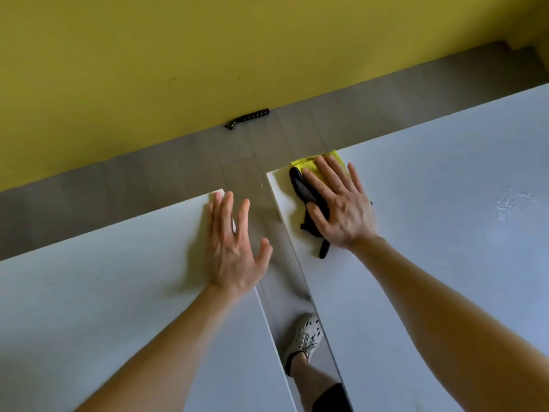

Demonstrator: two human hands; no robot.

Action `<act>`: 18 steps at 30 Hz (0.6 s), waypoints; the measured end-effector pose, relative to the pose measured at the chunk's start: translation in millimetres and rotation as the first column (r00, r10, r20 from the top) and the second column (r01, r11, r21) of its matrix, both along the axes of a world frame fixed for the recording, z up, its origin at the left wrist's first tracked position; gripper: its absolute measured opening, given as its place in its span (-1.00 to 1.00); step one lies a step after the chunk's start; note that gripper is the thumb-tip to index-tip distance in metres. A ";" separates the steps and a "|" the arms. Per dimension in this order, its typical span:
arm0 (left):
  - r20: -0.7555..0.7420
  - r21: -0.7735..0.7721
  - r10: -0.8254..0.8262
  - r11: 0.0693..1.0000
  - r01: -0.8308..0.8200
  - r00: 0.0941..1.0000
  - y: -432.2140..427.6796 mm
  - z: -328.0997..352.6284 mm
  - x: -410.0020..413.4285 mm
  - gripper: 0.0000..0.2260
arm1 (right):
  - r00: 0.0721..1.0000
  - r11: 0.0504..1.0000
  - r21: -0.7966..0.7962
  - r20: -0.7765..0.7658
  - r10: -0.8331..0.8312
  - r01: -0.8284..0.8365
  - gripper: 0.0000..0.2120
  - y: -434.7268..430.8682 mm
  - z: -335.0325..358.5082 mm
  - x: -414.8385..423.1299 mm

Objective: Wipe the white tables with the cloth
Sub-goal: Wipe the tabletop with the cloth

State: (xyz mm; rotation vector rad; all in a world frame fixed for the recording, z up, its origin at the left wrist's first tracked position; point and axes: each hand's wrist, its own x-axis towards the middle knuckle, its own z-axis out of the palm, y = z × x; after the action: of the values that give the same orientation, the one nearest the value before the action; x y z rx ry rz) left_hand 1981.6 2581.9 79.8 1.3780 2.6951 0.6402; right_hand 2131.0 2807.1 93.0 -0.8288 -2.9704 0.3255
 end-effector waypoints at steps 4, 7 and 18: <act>-0.073 -0.081 -0.054 0.996 0.048 0.996 -30.7 -2.1 -13.4 -0.31 | 1.000 1.000 0.009 0.005 0.030 -0.030 -0.35 2.0 3.2 -0.8; -0.145 -0.083 0.101 0.990 -0.113 0.984 -38.3 -5.9 -12.2 -0.26 | 0.989 0.989 0.009 -0.031 -0.148 0.148 -0.32 -15.2 2.4 -7.8; -0.161 -0.074 0.098 0.991 -0.111 0.982 -35.4 -5.8 -13.0 -0.36 | 0.958 0.960 0.030 0.078 0.276 -0.279 -0.31 19.0 4.0 -39.1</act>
State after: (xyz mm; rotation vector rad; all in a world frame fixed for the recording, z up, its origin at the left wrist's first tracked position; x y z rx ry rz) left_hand 1968.6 2546.5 74.0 1.3275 2.8968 0.4377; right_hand 2092.0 2826.1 97.0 -0.4255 -3.1523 0.2471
